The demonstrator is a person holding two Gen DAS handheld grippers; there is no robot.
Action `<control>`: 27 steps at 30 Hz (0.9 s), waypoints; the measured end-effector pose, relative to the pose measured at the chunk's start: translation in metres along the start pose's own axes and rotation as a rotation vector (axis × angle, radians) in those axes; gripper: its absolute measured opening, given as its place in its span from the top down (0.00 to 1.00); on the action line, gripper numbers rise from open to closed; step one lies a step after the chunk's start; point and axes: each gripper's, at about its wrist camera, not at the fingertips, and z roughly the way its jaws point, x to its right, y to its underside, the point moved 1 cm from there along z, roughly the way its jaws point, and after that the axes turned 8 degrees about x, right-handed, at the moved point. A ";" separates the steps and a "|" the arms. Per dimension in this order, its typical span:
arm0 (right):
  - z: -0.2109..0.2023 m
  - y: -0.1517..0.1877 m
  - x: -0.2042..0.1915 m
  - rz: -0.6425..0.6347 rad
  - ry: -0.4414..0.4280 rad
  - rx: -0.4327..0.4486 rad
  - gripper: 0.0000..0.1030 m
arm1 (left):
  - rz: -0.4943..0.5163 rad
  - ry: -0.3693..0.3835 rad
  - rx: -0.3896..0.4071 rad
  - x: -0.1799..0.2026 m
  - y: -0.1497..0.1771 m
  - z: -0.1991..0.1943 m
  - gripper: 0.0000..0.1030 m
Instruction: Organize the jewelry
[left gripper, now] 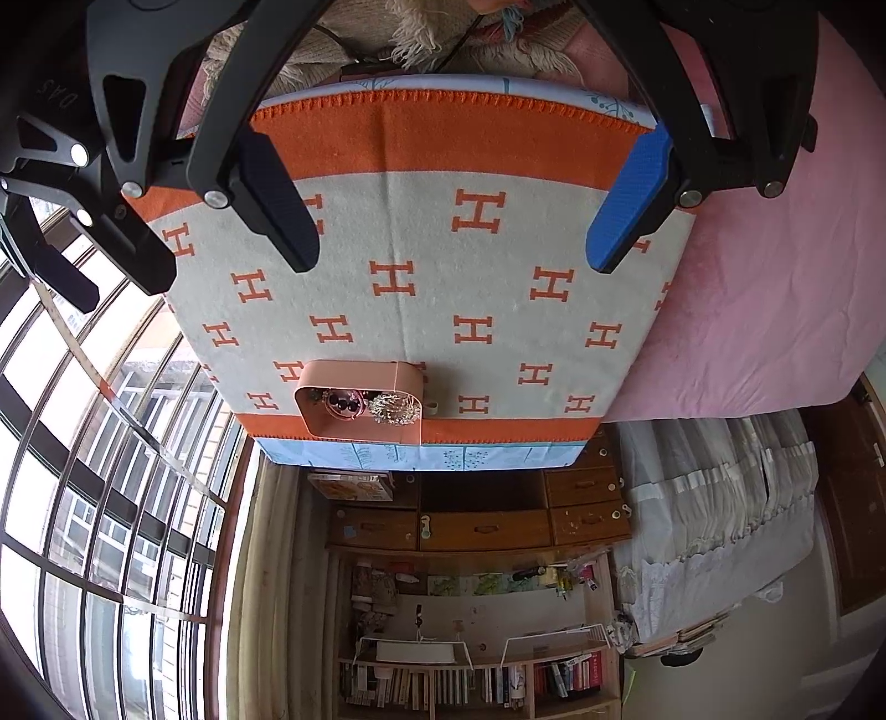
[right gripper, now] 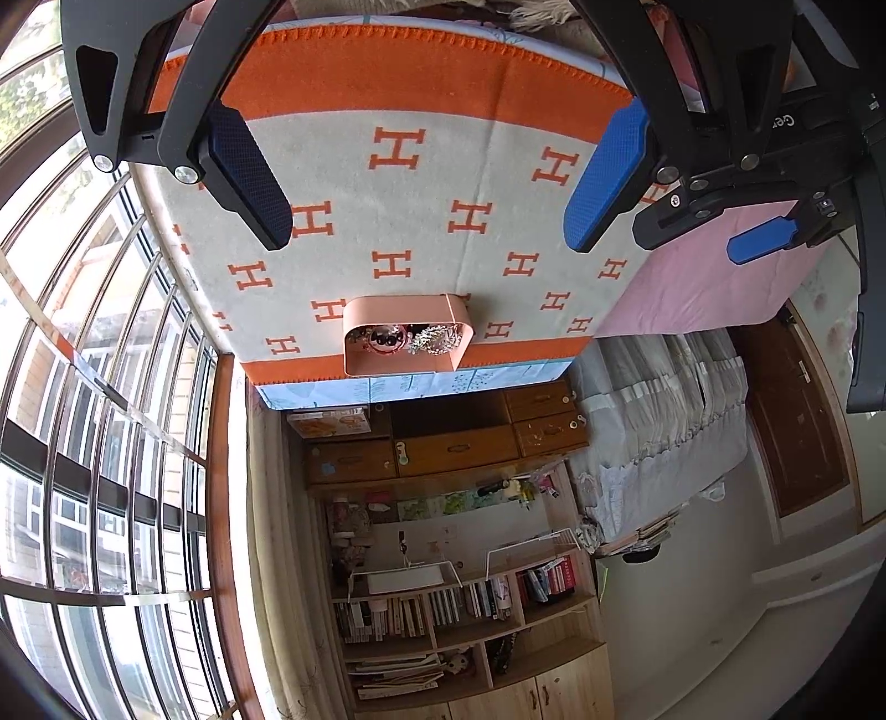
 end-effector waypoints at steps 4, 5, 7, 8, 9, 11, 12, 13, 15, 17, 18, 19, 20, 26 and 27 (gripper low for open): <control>0.001 0.000 0.000 0.000 0.000 0.002 0.03 | -0.001 0.002 0.001 0.000 0.000 0.000 0.06; 0.001 0.000 0.000 0.000 0.000 0.001 0.03 | -0.001 0.002 0.000 0.000 0.000 0.000 0.06; 0.001 0.000 0.000 0.001 0.000 -0.001 0.03 | -0.001 0.001 -0.001 0.000 0.000 0.000 0.06; 0.001 0.000 0.000 0.001 0.000 -0.001 0.03 | -0.001 0.000 -0.002 0.000 0.000 0.000 0.06; 0.003 0.000 -0.001 0.001 0.000 -0.002 0.03 | -0.002 0.000 -0.002 -0.001 0.001 0.000 0.06; 0.003 0.001 -0.003 0.002 -0.001 -0.004 0.03 | -0.002 0.000 -0.004 -0.001 0.001 0.001 0.06; 0.004 0.001 -0.002 0.002 0.000 -0.005 0.03 | -0.003 0.000 -0.006 -0.002 0.001 0.001 0.06; 0.004 0.002 -0.003 0.003 0.000 -0.006 0.03 | -0.005 0.000 -0.008 -0.003 0.002 0.001 0.06; 0.006 0.004 -0.006 0.004 -0.001 -0.009 0.03 | -0.008 -0.001 -0.011 -0.003 0.004 0.001 0.06; 0.006 0.003 -0.006 0.003 0.000 -0.007 0.03 | -0.009 -0.002 -0.011 -0.003 0.005 0.001 0.06; 0.006 0.003 -0.005 0.003 0.000 -0.007 0.03 | -0.009 -0.002 -0.010 -0.004 0.005 0.001 0.06; 0.005 0.003 -0.006 0.004 -0.001 -0.006 0.03 | -0.010 -0.002 -0.010 -0.004 0.005 0.001 0.06; 0.005 0.003 -0.005 0.004 0.000 -0.007 0.03 | -0.009 -0.002 -0.010 -0.004 0.006 0.002 0.06; 0.005 0.003 -0.005 0.005 0.000 -0.009 0.03 | -0.010 -0.001 -0.013 -0.004 0.006 0.002 0.06; 0.005 0.004 -0.005 0.006 -0.001 -0.009 0.03 | -0.011 -0.001 -0.013 -0.004 0.007 0.003 0.06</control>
